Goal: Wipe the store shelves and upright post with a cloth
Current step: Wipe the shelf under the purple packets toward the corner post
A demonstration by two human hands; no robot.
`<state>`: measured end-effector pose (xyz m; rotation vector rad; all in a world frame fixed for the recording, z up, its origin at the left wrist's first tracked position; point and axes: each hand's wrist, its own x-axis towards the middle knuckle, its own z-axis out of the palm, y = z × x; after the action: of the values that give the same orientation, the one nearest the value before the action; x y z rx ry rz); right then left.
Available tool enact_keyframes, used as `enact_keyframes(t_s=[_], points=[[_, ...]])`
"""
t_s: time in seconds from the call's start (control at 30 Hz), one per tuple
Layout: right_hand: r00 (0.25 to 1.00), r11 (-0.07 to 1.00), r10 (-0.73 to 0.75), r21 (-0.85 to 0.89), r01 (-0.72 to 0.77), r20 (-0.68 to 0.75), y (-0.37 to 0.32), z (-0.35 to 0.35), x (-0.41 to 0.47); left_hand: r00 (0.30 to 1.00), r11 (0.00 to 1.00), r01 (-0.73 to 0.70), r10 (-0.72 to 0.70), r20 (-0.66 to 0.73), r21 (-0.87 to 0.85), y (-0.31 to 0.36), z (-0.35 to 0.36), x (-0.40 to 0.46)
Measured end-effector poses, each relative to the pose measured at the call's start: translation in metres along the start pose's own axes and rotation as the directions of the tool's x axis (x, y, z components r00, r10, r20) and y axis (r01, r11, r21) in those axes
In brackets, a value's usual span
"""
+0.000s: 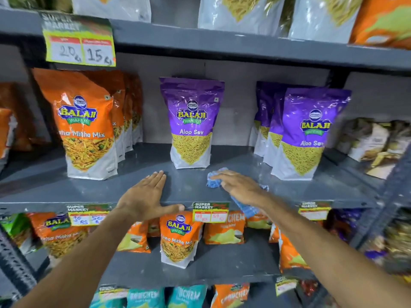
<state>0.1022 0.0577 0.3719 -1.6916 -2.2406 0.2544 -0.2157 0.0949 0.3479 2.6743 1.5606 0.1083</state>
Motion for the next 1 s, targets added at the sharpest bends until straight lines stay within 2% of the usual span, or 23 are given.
enact_keyframes(t_s=[0.03, 0.1, 0.17, 0.2, 0.27, 0.37, 0.43, 0.63, 0.87, 0.93, 1.0], points=[[1.0, 0.998, -0.01, 0.066, 0.008, 0.022, -0.005, 0.002, -0.009, 1.0, 1.0, -0.003, 0.003, 0.002, 0.003, 0.0, 0.0, -0.001], [0.998, 0.937, 0.046, 0.345, -0.059, 0.046, -0.009, -0.001, -0.025, 1.0, 1.0, -0.011, 0.011, 0.007, 0.009, 0.0, -0.001, -0.001], [0.984, 0.841, 0.167, 0.53, -0.108, -0.065, -0.006, -0.014, -0.041, 1.0, 1.0, -0.012, 0.012, 0.002, 0.018, 0.0, -0.001, 0.0], [0.961, 0.836, 0.231, 0.536, -0.117, -0.152, 0.001, -0.021, -0.05, 1.0, 1.0, -0.012, 0.012, -0.001, 0.022, 0.0, -0.001, 0.0], [0.916, 0.904, 0.294, 0.39, -0.174, -0.274, 0.031, -0.026, -0.062, 1.0, 1.0, -0.016, 0.016, -0.003, 0.026, -0.001, 0.0, 0.001], [0.943, 0.96, 0.28, 0.056, -0.274, -0.18, 0.068, -0.019, -0.063, 1.0, 1.0, -0.014, 0.015, -0.013, 0.023, -0.003, 0.004, 0.003], [0.946, 0.957, 0.286, -0.007, -0.291, -0.149, 0.07, -0.015, -0.044, 0.999, 1.0, -0.008, 0.008, -0.031, 0.026, -0.004, 0.006, 0.005], [0.955, 0.96, 0.273, -0.036, -0.278, -0.113, 0.026, -0.001, 0.02, 1.0, 0.999, 0.001, 0.001, -0.031, 0.045, -0.003, 0.004, 0.005], [0.999, 1.0, -0.005, -0.024, 0.005, -0.033, -0.05, 0.024, 0.007, 1.0, 0.999, 0.007, -0.007, -0.007, 0.043, -0.003, 0.003, 0.004], [0.996, 0.995, -0.087, 0.058, 0.087, 0.012, -0.052, 0.026, -0.014, 1.0, 0.999, 0.009, -0.009, -0.006, 0.039, -0.002, 0.003, 0.002], [0.992, 0.957, -0.123, 0.264, 0.12, -0.004, -0.04, 0.02, -0.041, 1.0, 0.999, 0.013, -0.013, 0.0, 0.034, -0.001, 0.003, 0.002]])
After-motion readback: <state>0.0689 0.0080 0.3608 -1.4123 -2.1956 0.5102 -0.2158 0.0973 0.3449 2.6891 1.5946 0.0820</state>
